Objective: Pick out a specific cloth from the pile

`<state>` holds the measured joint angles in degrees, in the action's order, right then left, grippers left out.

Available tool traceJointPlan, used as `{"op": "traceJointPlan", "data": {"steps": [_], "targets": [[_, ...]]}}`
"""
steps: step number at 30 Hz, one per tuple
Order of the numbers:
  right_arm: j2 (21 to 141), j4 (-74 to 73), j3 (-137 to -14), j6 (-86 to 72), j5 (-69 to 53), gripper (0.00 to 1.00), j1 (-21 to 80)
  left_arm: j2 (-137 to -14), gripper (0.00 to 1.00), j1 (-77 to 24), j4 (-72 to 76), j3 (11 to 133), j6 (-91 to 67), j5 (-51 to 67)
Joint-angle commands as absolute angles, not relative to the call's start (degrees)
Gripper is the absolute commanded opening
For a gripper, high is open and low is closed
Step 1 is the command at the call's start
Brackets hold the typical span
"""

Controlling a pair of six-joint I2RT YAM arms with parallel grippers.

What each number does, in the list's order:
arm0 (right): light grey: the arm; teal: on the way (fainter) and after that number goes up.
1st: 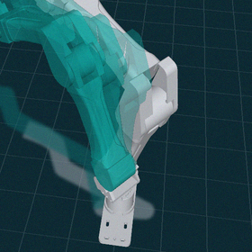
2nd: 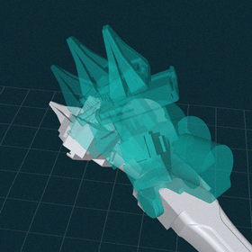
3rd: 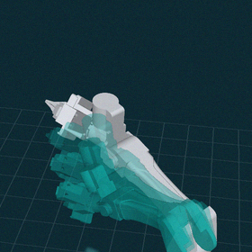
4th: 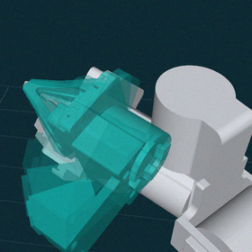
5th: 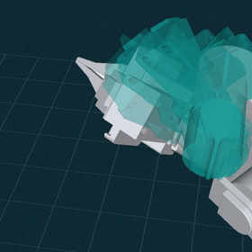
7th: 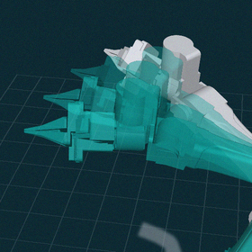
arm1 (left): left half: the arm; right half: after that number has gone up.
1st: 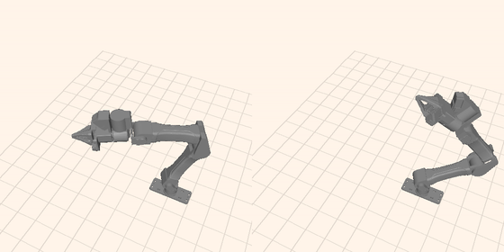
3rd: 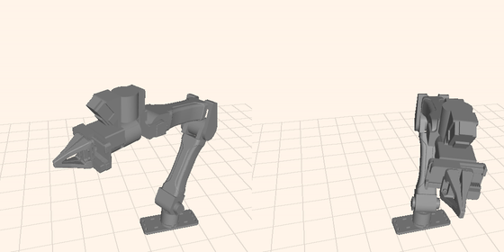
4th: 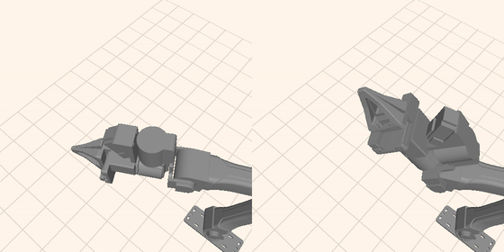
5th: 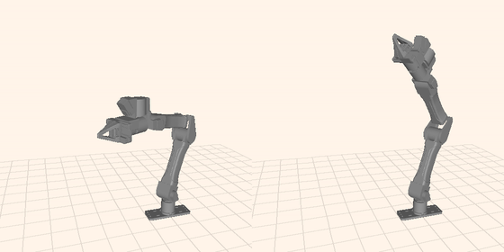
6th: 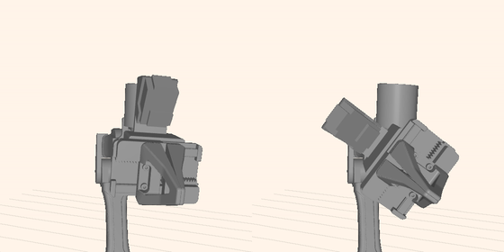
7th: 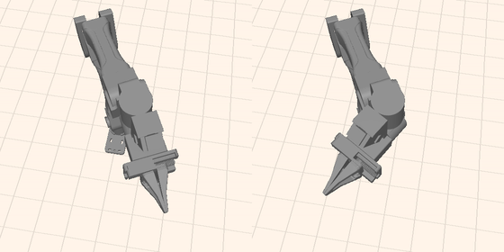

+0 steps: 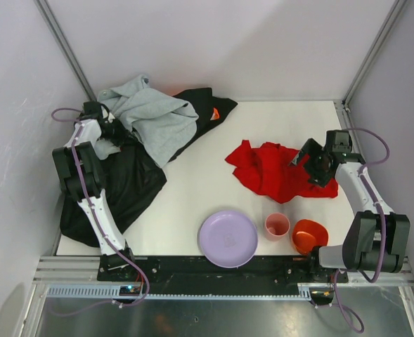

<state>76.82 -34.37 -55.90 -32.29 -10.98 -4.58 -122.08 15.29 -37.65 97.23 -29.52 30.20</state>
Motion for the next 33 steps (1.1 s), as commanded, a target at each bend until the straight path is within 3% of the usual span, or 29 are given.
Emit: {"op": "traceJointPlan", "data": {"steps": [1, 7, 12, 14, 17, 20, 22, 24, 26, 28, 33], "targets": [[78.2, -32.8, -55.5, -30.4, -12.2, 0.99, -5.0, -117.7, 0.01, 17.5, -36.5, 95.0, -28.8, 24.9], [83.0, -32.0, -54.6, -29.4, -11.0, 0.99, -2.3, -112.8, 0.03, 15.9, -35.9, 91.4, -28.0, 25.7], [88.2, -31.3, -54.6, -29.3, -8.5, 0.99, -0.3, -103.4, 0.15, 15.6, -35.2, 83.9, -27.2, 25.7], [90.2, -30.5, -54.7, -29.2, -7.3, 0.99, 1.1, -99.1, 0.27, 15.4, -35.0, 80.1, -26.6, 25.7], [92.8, -29.3, -54.7, -29.1, -6.6, 0.99, 2.0, -92.7, 0.62, 15.0, -34.8, 75.3, -25.8, 25.8], [94.8, -28.2, -54.7, -29.1, -6.1, 0.95, 2.3, -86.3, 0.82, 14.4, -34.8, 71.3, -25.2, 25.4], [95.9, -27.2, -54.6, -28.9, -6.2, 0.89, 2.2, -82.6, 0.94, 14.3, -34.7, 69.0, -24.9, 25.4], [96.7, -25.9, -54.7, -28.5, -6.8, 0.76, 2.0, -79.0, 0.98, 14.2, -34.7, 67.1, -24.5, 25.5], [97.5, -24.7, -55.1, -28.1, -7.8, 0.51, 1.2, -75.4, 0.99, 14.2, -34.8, 65.4, -24.5, 25.9], [98.4, -24.1, -56.1, -27.6, -8.8, 0.34, 0.7, -72.0, 0.99, 14.1, -35.0, 63.8, -24.5, 26.2], [100.4, -24.8, -60.7, -25.6, -10.9, 0.19, -3.3, -64.1, 1.0, 14.1, -35.9, 61.1, -24.7, 27.3]]}}
